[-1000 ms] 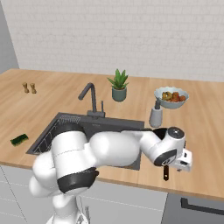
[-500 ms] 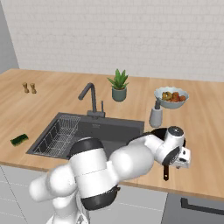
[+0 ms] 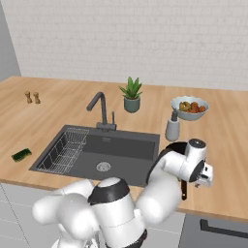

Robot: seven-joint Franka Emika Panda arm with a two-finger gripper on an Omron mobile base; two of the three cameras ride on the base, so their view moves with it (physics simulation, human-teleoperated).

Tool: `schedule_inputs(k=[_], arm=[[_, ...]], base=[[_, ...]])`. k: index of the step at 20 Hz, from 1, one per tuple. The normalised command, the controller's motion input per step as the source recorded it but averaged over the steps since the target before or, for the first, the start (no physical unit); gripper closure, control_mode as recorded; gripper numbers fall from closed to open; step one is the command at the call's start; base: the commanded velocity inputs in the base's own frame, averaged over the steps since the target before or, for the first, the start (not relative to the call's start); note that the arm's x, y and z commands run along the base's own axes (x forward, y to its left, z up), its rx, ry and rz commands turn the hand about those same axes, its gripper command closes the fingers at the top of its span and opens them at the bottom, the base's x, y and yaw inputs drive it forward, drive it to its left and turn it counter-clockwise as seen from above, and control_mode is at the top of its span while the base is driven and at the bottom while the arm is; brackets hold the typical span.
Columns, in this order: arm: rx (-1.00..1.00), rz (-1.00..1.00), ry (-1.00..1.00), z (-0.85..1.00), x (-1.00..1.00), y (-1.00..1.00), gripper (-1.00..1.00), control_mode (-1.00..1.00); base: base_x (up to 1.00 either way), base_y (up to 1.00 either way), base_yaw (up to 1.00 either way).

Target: Pick the pan and sponge and place them into the sink. Then turn on the water.

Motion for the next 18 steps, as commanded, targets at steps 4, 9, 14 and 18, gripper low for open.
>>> schedule_inputs(k=[4, 9, 14, 18], arm=[[-0.06, 0.00, 0.00, -0.92, -0.23, 0.38, 1.00, -1.00], [-0.06, 0.00, -0.03, -0.92, -0.55, 0.67, 1.00, -1.00], [0.00, 0.00, 0.00, -0.92, -0.17, 0.44, 1.00, -1.00], [0.14, 0.00, -0.07, 0.03, -0.19, 0.07, 1.00, -1.00]], base=[[0.00, 0.00, 0.00], [0.00, 0.00, 0.00], [0.00, 0.00, 0.00], [0.00, 0.00, 0.00]])
